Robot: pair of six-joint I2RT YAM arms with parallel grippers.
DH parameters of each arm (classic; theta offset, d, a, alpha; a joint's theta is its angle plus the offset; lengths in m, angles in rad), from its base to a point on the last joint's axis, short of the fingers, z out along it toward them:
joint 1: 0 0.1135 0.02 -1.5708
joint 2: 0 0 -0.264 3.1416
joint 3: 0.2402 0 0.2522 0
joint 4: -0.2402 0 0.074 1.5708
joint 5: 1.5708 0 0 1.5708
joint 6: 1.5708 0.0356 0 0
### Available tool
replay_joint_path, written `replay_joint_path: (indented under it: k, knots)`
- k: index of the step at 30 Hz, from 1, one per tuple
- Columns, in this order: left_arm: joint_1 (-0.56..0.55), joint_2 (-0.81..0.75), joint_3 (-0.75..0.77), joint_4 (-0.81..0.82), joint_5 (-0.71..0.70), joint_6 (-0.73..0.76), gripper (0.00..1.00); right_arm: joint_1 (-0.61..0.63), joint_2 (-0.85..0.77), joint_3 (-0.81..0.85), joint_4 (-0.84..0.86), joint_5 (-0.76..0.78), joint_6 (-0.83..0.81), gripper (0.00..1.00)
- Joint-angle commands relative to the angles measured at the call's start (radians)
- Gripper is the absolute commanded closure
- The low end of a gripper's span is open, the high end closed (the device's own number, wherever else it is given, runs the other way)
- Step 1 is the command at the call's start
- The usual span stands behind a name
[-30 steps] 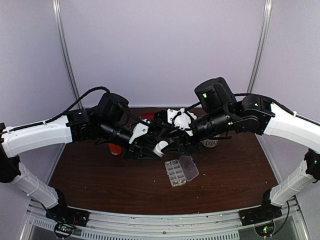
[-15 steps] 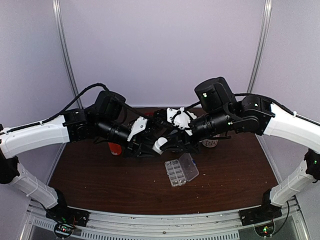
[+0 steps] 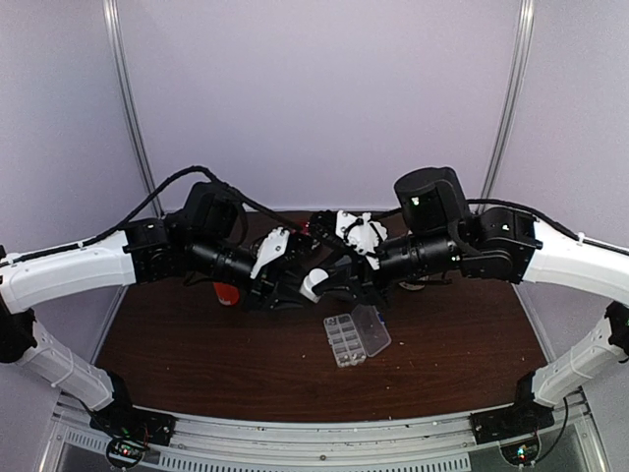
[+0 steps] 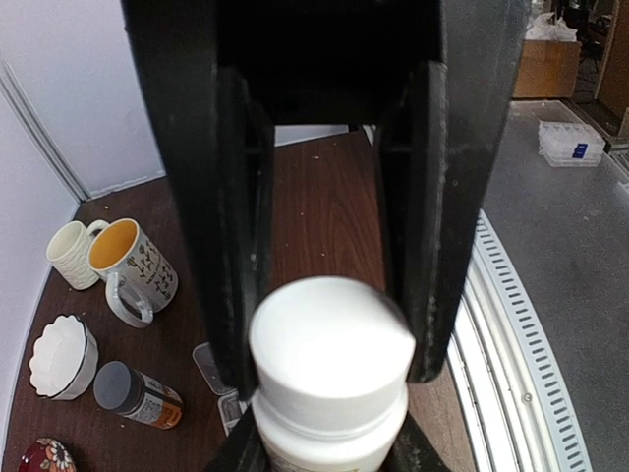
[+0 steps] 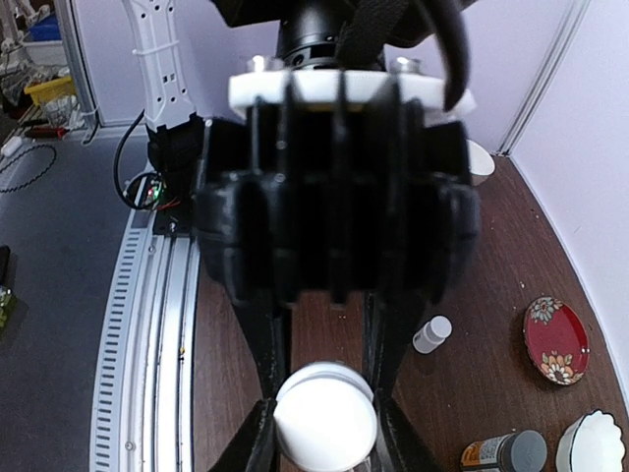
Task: Sort the pills into containers
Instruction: Pass from the left arm to the right
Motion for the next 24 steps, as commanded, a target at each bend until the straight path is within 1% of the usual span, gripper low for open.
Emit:
replay_joint_path:
  k: [1,4,8,9,12,15,16,20,24]
  knots:
    - [0.0,-0.041,-0.045,0.201,-0.137,-0.082,1.0,0.007,-0.039,-0.058,0.214,0.094,0.194,0.88]
    - [0.0,-0.047,-0.061,0.237,-0.202,-0.104,1.0,0.008,-0.053,-0.095,0.276,0.137,0.256,0.91]
    - [0.0,-0.044,-0.063,0.255,-0.21,-0.127,1.0,0.008,-0.055,-0.11,0.279,0.17,0.263,0.89]
    - [-0.001,-0.045,-0.067,0.262,-0.211,-0.132,0.97,0.009,-0.058,-0.115,0.276,0.175,0.261,0.89]
    - [-0.001,-0.066,-0.101,0.304,-0.225,-0.158,0.66,0.007,-0.073,-0.129,0.256,0.192,0.24,0.88]
    - [0.004,-0.121,-0.163,0.368,-0.248,-0.178,0.14,0.0,-0.105,-0.157,0.223,0.24,0.224,0.88]
    - [0.01,-0.138,-0.181,0.392,-0.253,-0.184,0.04,-0.006,-0.121,-0.173,0.218,0.261,0.221,0.88]
    - [0.026,-0.187,-0.223,0.38,-0.317,-0.2,0.02,-0.068,-0.192,-0.26,0.204,0.304,0.234,0.88]
    - [0.029,-0.206,-0.255,0.369,-0.424,-0.221,0.02,-0.178,-0.263,-0.378,0.213,0.394,0.278,0.89]
